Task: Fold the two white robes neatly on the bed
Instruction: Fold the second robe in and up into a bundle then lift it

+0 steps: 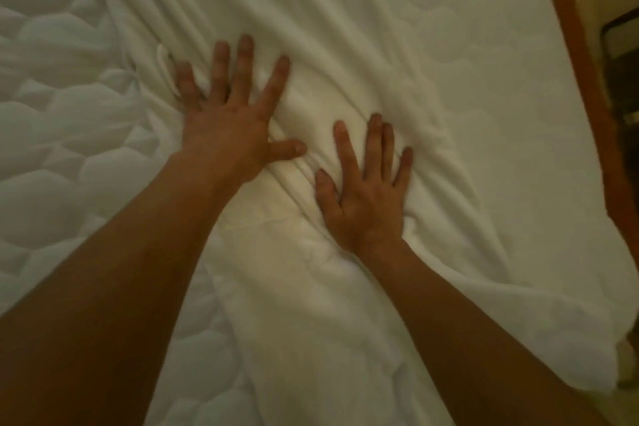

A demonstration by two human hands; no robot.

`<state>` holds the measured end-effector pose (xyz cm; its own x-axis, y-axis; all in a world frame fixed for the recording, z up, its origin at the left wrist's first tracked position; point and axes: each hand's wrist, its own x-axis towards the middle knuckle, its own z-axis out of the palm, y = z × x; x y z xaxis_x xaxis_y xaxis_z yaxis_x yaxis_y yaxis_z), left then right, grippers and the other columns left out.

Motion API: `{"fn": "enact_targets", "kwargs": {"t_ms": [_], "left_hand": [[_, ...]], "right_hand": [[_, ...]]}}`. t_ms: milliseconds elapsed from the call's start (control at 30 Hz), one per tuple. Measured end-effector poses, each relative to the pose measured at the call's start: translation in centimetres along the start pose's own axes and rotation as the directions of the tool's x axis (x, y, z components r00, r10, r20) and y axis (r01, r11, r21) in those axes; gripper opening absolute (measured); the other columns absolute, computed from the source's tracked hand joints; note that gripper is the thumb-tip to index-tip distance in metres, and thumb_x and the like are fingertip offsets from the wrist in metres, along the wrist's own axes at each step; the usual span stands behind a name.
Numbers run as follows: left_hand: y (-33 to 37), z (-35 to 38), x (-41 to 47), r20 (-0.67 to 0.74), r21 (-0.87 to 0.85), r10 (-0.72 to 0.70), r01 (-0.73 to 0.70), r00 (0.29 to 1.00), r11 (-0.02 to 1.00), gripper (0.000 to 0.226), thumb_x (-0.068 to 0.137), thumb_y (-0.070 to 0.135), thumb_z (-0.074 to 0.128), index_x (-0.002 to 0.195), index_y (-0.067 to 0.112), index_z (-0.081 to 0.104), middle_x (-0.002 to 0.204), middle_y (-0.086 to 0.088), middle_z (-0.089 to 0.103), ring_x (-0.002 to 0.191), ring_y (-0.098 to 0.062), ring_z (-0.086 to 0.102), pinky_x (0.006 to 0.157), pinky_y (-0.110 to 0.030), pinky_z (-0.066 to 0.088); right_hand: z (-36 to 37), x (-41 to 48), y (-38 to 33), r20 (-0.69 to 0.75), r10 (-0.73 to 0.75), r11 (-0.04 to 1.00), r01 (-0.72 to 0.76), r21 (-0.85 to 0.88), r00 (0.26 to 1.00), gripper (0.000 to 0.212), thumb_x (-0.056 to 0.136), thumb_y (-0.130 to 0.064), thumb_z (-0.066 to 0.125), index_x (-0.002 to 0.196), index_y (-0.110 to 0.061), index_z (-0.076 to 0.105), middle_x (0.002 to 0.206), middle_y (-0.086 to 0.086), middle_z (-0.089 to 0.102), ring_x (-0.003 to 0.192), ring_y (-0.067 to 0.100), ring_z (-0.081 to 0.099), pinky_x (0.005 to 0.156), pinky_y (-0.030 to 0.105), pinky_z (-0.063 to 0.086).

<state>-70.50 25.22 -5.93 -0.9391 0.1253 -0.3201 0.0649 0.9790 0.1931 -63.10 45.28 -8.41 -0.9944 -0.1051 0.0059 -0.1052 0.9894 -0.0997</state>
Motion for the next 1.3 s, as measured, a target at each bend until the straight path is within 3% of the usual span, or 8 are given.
{"fn": "enact_targets", "kwargs": {"t_ms": [300,500,633,833,967,1067,1200,1300], "left_hand": [[15.4,5.6,-18.9,-0.159,-0.328,-0.173,0.114,0.972,0.938,0.078,0.101,0.027,0.052,0.163,0.032,0.006,0.169,-0.009,0.021,0.154,-0.037,0.021,0.122,-0.059,0.024],[28.0,6.5,-28.1,-0.061,-0.778,-0.426,0.224,0.903,0.587,0.052,0.1,0.028,0.059,0.15,0.03,0.045,0.099,0.016,0.066,0.078,-0.001,0.064,0.067,-0.01,0.05],[33.0,6.5,-29.1,0.06,-0.884,-0.532,0.293,0.845,0.365,0.046,0.101,0.027,0.06,0.145,0.029,0.049,0.091,0.017,0.062,0.085,0.01,0.061,0.069,-0.004,0.046],[35.4,5.9,-28.9,0.204,-0.904,-0.493,0.356,0.846,0.236,0.042,0.103,0.03,0.056,0.144,0.026,0.046,0.12,0.011,0.063,0.093,0.005,0.059,0.074,-0.001,0.044],[36.2,7.6,-28.1,0.177,-0.748,-0.486,0.438,0.856,0.499,0.07,0.096,0.046,0.061,0.154,0.022,0.031,0.14,-0.001,0.051,0.12,-0.019,0.052,0.104,-0.035,0.045],[36.2,7.4,-27.1,0.036,-0.672,-0.625,0.482,0.779,0.562,0.065,0.087,0.041,0.072,0.141,0.019,0.044,0.131,-0.006,0.044,0.119,-0.025,0.047,0.097,-0.038,0.045],[38.0,8.6,-27.3,-0.091,-0.478,-0.405,0.317,0.91,0.819,0.075,0.064,0.006,0.075,0.137,0.009,0.055,0.119,-0.012,0.061,0.1,-0.033,0.061,0.076,-0.042,0.053],[40.4,9.1,-28.0,0.046,-0.296,-0.26,0.262,0.964,0.918,0.082,0.081,0.017,0.07,0.153,0.008,0.032,0.15,-0.015,0.038,0.125,-0.035,0.048,0.098,-0.045,0.044]], "right_hand": [[-3.1,-0.6,1.2,0.169,-0.139,0.987,0.122,0.103,0.976,0.072,0.099,-0.062,0.028,0.16,-0.031,0.004,0.167,0.015,-0.003,0.154,0.031,-0.003,0.12,0.061,-0.001],[-12.6,-10.0,15.5,0.326,-0.263,0.941,0.166,0.297,0.908,0.055,0.091,-0.06,0.054,0.131,-0.022,0.059,0.128,0.007,0.061,0.115,0.027,0.057,0.096,0.039,0.047],[-16.5,-14.7,24.5,0.469,-0.193,0.973,0.106,0.207,0.862,0.052,0.086,-0.065,0.059,0.116,-0.024,0.066,0.099,-0.002,0.068,0.085,0.019,0.064,0.077,0.034,0.053],[-20.5,-20.9,24.5,0.152,-0.077,0.892,0.0,0.453,0.985,0.015,0.085,-0.035,0.077,0.089,-0.021,0.074,0.072,-0.015,0.064,0.063,-0.001,0.06,0.054,0.016,0.048],[-23.5,-22.4,23.0,0.042,0.1,0.806,-0.105,0.583,0.994,0.009,0.087,-0.031,0.074,0.095,-0.028,0.071,0.076,-0.026,0.059,0.07,-0.005,0.063,0.055,0.005,0.042],[-24.7,-21.8,23.4,0.073,0.182,0.724,-0.184,0.665,0.981,0.017,0.089,-0.033,0.072,0.106,-0.03,0.071,0.086,-0.017,0.066,0.077,0.003,0.064,0.065,0.025,0.054],[-26.4,-20.9,24.1,0.044,0.214,0.728,-0.189,0.659,0.976,0.016,0.089,-0.033,0.073,0.104,-0.033,0.068,0.084,-0.023,0.062,0.076,0.003,0.062,0.064,0.025,0.051],[-28.0,-20.2,24.3,0.009,0.229,0.723,-0.176,0.668,0.973,0.019,0.088,-0.029,0.074,0.104,-0.035,0.066,0.081,-0.025,0.06,0.074,-0.002,0.059,0.061,0.019,0.045]]}}
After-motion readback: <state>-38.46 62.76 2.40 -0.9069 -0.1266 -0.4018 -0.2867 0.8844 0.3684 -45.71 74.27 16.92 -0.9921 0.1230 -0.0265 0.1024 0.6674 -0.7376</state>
